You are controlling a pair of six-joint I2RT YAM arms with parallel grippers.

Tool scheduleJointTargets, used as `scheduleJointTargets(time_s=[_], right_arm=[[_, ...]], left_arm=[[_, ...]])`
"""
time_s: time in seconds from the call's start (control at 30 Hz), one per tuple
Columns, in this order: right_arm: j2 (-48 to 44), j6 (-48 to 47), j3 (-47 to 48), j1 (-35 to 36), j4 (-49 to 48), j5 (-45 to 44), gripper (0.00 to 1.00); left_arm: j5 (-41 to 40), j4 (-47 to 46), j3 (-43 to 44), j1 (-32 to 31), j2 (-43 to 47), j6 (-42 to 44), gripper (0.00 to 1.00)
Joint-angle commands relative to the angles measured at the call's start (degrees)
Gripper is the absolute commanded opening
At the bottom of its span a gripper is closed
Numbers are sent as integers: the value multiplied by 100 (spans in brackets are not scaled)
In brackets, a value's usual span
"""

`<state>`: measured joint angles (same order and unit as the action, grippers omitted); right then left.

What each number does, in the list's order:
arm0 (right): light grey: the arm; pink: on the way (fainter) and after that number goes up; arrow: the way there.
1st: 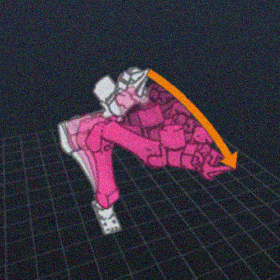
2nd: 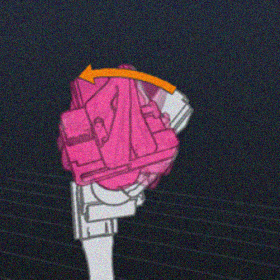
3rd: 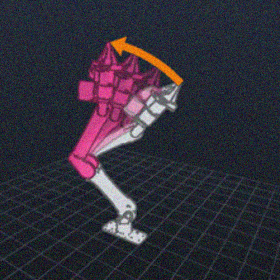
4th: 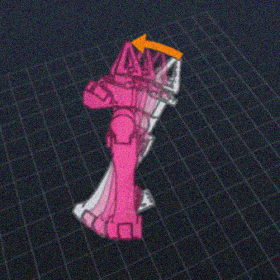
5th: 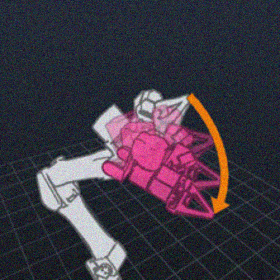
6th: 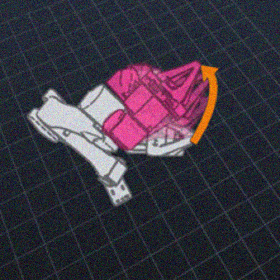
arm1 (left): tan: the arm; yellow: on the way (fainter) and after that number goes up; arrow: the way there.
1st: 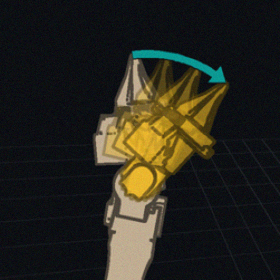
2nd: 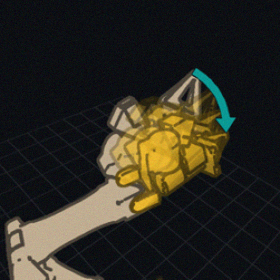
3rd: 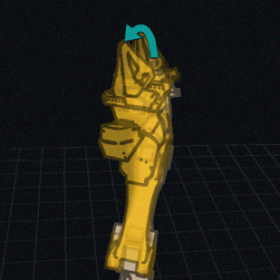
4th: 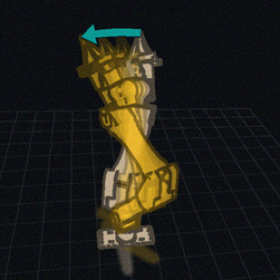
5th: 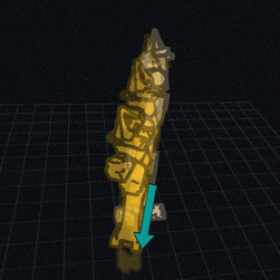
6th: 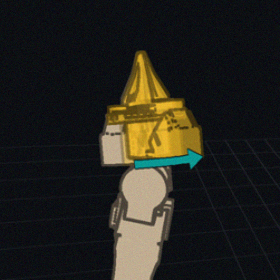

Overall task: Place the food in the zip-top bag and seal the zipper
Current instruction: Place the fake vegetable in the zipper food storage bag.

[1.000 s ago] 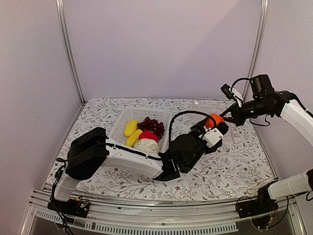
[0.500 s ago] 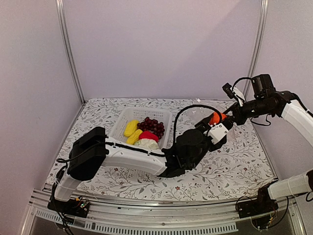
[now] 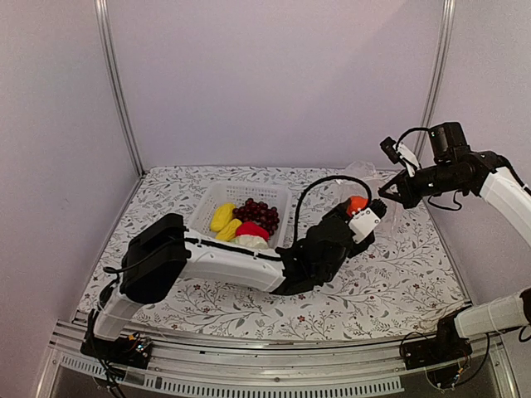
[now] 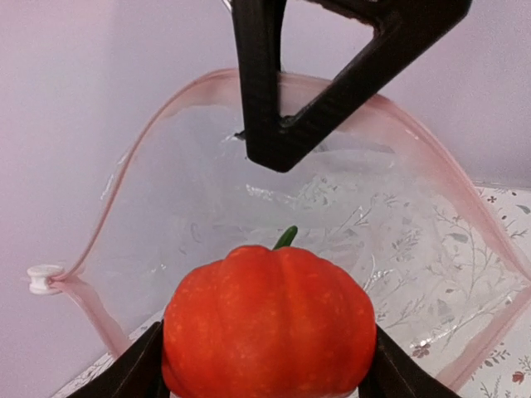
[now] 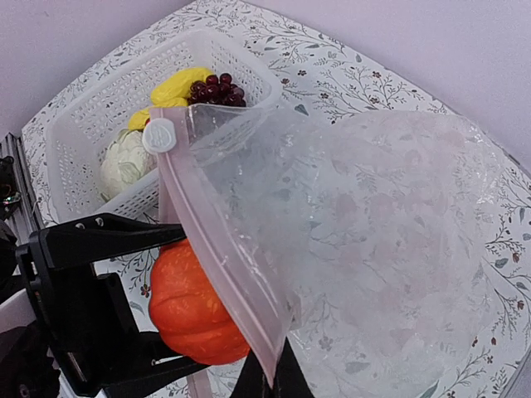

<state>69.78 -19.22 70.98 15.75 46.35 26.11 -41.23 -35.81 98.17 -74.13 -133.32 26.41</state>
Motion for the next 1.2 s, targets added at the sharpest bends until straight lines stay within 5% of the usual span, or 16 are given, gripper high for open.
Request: scheduleJointTargets(time_s=[0.0, 0.13, 0.3, 0.87, 1.17], right_arm=[[-118, -2, 106, 11, 152, 337, 0], [-88, 13, 66, 13, 232, 660, 0], [48, 138, 202, -78, 249, 677, 0], [870, 445, 715, -519, 418, 1663, 0], [908, 399, 789, -618, 322, 1401, 0]], left_arm=[[-126, 424, 341, 167, -182, -198, 56], [-341, 424, 748, 188, -339, -89, 80], [-384, 209, 897, 115, -252, 226, 93], [-20, -866, -116, -175, 1059, 872, 100], [-193, -952, -1482, -486, 2268, 225, 100]])
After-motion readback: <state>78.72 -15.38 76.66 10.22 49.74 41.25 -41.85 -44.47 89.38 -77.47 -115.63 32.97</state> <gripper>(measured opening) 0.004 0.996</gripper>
